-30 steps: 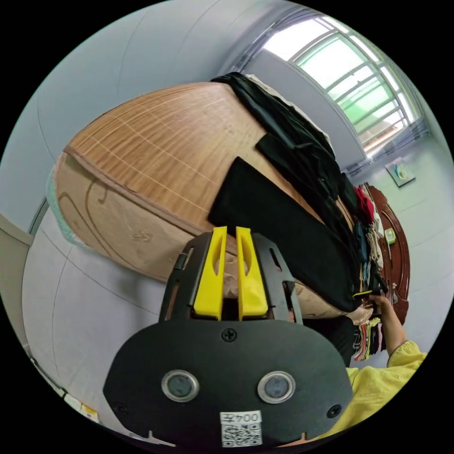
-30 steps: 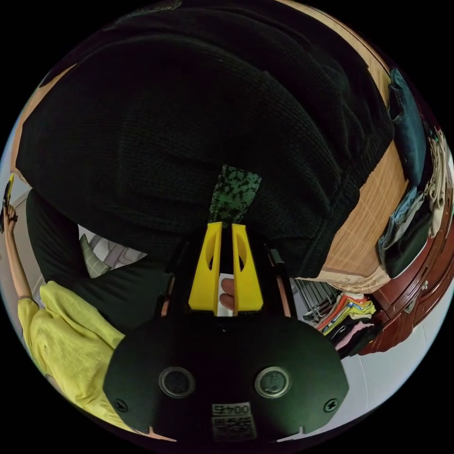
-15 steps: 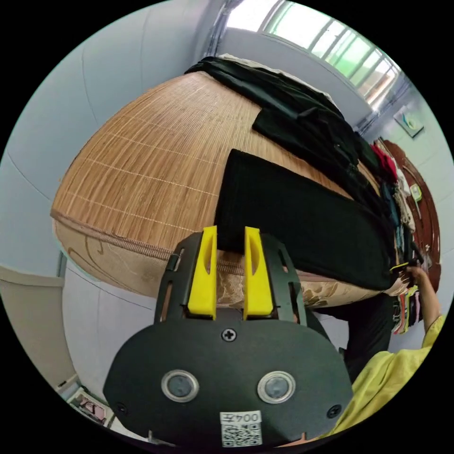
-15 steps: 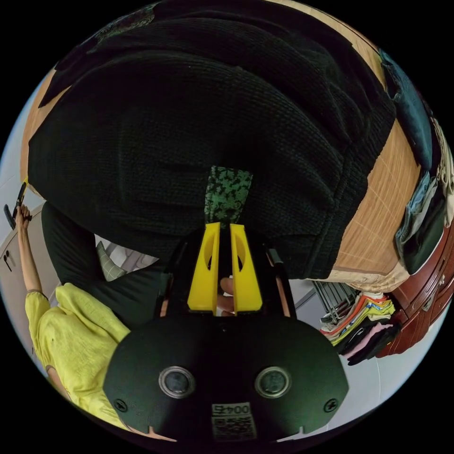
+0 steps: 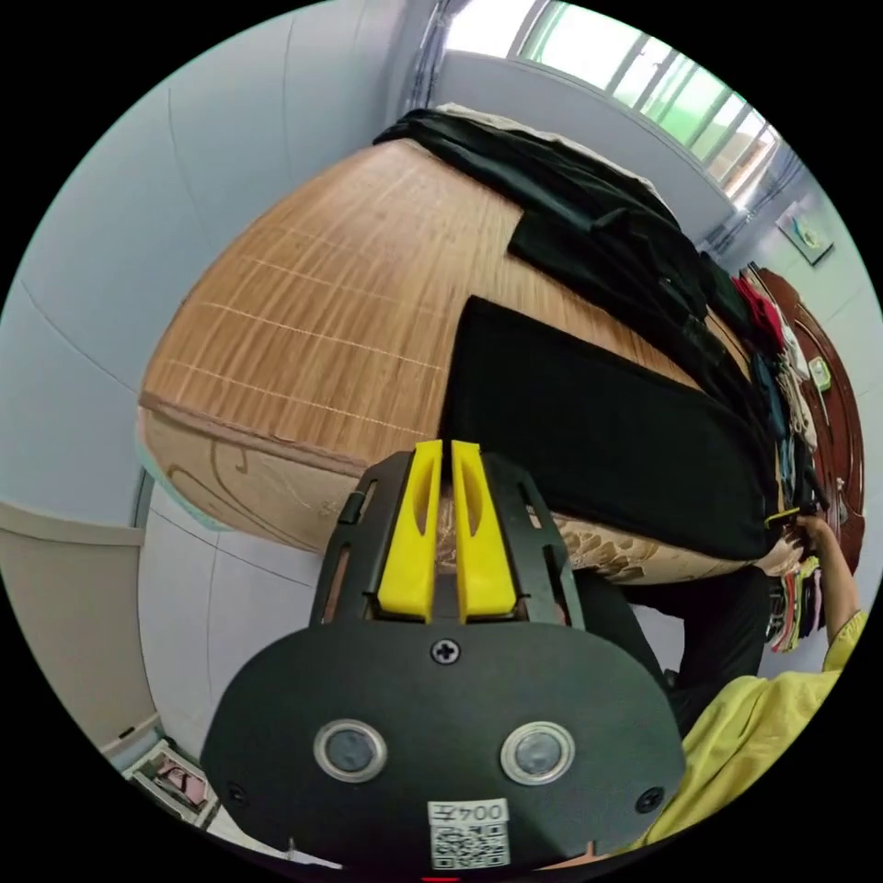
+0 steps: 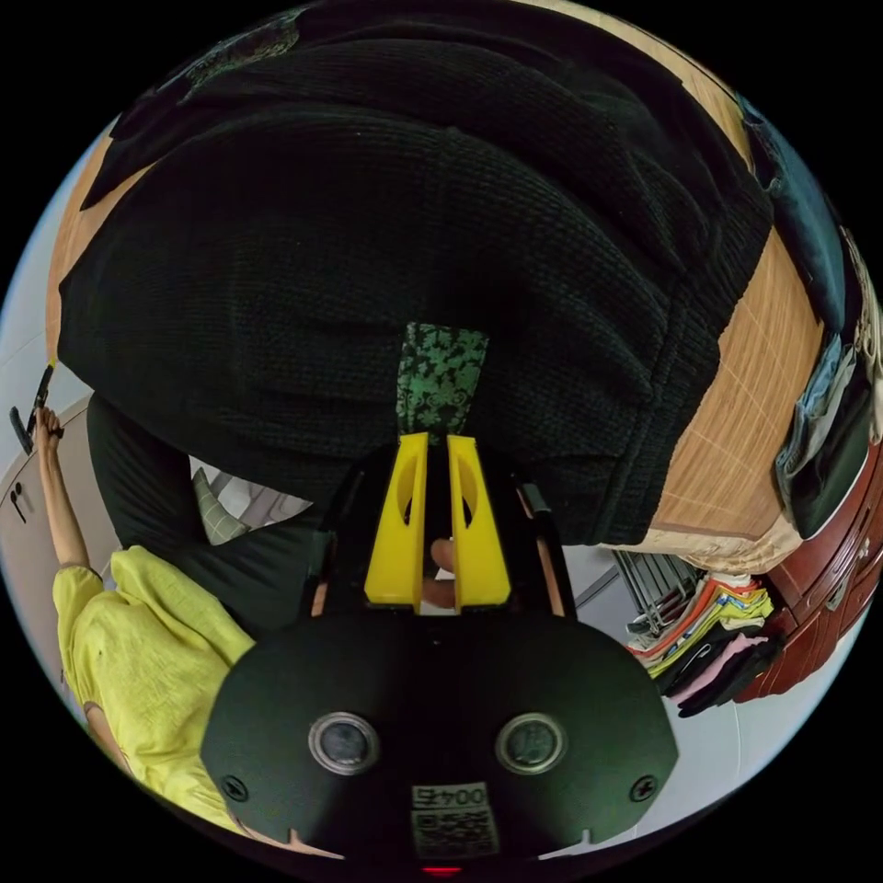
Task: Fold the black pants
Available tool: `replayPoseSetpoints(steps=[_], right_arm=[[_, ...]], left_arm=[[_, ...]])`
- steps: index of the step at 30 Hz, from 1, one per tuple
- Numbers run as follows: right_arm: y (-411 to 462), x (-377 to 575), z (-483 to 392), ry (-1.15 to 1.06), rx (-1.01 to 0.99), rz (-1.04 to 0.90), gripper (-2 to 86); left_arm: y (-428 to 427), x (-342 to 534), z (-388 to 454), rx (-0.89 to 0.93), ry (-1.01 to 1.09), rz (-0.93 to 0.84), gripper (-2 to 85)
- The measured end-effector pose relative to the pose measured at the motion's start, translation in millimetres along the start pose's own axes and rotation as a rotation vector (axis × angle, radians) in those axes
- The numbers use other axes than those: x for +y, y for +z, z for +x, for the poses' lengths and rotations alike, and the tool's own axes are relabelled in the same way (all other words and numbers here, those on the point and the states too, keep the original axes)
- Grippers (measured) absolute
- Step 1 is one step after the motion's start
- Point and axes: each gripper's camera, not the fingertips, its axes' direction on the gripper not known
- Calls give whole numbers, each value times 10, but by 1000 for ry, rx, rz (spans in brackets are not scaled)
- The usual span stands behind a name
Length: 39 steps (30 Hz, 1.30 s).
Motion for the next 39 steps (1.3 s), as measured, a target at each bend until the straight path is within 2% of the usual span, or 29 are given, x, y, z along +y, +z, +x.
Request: replayPoseSetpoints(steps=[3, 5, 8, 12, 13, 17, 20, 27, 32, 37, 38, 39], right_arm=[[82, -66, -92, 2, 34, 34, 50], [130, -75, -164, 11, 56, 66, 52], [169, -40, -271, 14, 73, 110, 71], [79, 104, -462, -47, -52, 247, 113], [82, 118, -541, -71, -57, 285, 121], [253, -71, -739, -115, -49, 270, 117], [571, -391, -833, -111, -34, 133, 113], [826, -729, -1139, -139, 32, 34, 111], [1008, -789, -1319, -134, 42, 46, 109], [985, -780, -1575, -241, 78, 53, 76], [919, -783, -1601, -246, 80, 88, 75], [743, -787, -1659, -259, 75, 203, 76]], left_arm=[[-233, -165, 414, -7, 49, 103, 13], [-166, -336, 832, 8, 129, 102, 14], [238, -616, 1603, -1, 270, 40, 15], [1133, -856, 2265, -66, 363, -184, 13], [1190, -847, 2360, -80, 361, -132, 11], [1397, -910, 2656, -125, 391, -111, 8], [1615, -1116, 2924, -162, 423, -175, 6], [2211, -1644, 3368, -175, 467, -330, 3], [2565, -1940, 3439, -108, 443, -396, 2], [2956, -2222, 3450, -15, 423, -453, 1], [3001, -2254, 3460, -9, 425, -462, 1], [3088, -2314, 3491, -2, 433, -481, 2]])
